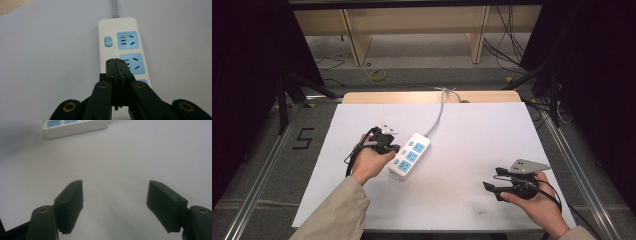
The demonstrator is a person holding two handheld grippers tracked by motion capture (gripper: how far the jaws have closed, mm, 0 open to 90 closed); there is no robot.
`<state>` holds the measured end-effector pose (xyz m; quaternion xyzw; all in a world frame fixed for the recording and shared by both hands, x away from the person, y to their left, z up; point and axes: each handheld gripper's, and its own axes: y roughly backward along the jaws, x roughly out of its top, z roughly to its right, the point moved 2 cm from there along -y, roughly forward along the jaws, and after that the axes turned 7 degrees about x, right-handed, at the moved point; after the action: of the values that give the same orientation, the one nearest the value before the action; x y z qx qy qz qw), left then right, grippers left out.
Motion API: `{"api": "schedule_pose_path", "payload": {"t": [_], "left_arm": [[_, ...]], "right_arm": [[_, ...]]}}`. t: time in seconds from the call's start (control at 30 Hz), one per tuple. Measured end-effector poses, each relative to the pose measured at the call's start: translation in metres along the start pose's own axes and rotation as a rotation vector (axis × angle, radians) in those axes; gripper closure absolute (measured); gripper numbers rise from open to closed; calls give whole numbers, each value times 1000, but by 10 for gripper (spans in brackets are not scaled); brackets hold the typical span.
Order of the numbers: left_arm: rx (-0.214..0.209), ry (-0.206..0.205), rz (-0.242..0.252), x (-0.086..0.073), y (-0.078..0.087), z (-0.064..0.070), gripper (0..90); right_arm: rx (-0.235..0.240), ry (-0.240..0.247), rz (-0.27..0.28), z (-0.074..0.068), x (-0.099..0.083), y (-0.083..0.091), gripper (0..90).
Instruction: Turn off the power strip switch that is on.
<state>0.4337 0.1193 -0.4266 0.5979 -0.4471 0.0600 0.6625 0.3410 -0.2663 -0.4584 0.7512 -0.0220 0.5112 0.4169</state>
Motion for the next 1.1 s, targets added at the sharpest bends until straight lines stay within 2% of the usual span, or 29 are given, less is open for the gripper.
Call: {"api": "schedule_pose_path", "payload": {"t": [0.07, 1.1], "left_arm": [[1, -10, -2, 1, -1, -1, 897], [-3, 8, -10, 10, -15, -4, 897]], "right_arm": [[0, 1, 0, 0, 0, 0, 298], [0, -1, -5, 0, 0, 0, 298]]}}
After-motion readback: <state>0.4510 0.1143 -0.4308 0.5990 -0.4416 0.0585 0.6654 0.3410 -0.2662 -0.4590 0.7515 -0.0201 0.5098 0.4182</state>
